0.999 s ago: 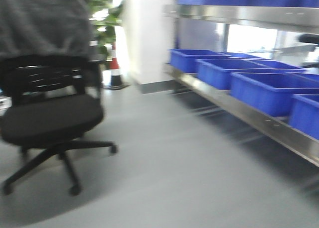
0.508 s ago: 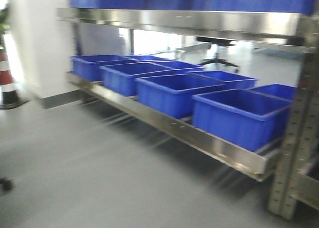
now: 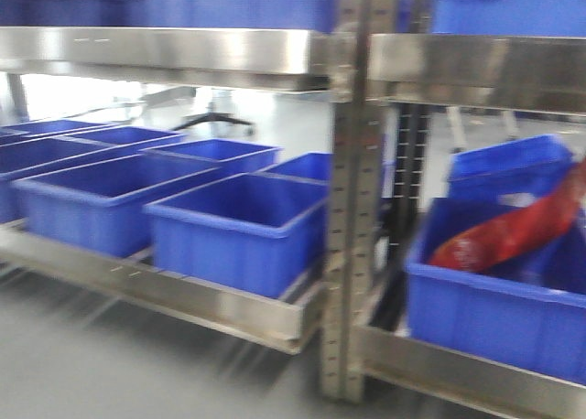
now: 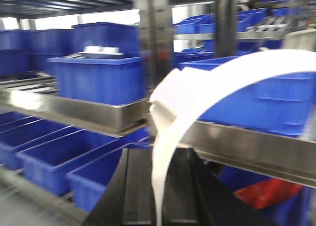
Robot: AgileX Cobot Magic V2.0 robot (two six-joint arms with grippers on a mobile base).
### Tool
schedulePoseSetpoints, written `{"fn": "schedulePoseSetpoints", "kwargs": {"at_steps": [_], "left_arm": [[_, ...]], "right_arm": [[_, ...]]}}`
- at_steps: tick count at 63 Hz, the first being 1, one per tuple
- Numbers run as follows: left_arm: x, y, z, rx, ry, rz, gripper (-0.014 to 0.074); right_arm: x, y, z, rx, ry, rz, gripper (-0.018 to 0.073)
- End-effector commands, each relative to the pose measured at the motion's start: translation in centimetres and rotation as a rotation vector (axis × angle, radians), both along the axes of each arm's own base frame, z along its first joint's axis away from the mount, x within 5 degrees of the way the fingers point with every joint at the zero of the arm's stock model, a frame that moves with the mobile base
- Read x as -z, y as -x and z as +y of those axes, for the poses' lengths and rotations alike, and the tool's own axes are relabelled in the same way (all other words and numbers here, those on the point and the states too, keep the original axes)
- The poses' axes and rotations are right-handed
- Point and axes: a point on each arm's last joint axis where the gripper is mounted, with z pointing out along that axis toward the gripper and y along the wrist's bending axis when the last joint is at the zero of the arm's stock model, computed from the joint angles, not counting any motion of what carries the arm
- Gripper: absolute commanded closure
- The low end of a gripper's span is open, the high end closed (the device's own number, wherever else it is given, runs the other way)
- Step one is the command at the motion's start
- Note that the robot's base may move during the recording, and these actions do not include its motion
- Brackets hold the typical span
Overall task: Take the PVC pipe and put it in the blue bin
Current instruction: 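Drive the base up to the steel shelf of blue bins, then lower both held clamps down into a blue bin on the shelf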
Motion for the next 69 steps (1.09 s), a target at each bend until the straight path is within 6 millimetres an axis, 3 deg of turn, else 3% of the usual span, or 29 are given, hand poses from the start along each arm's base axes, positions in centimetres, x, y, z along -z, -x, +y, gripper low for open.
{"fn": "schedulePoseSetpoints", "kwargs": {"at_steps": [1,69], "left_arm": [[-0.41,0.09,-0.05,0.006,0.004,-0.034,0.0707],[-0.41,0.09,-0.05,0.006,0.004,-0.034,0.0707]], "right_arm": [[-0.26,0.04,0.00,0.001,0.005,-0.032,0.0713],[-0.26,0.04,0.00,0.001,0.005,-0.032,0.0713]]}}
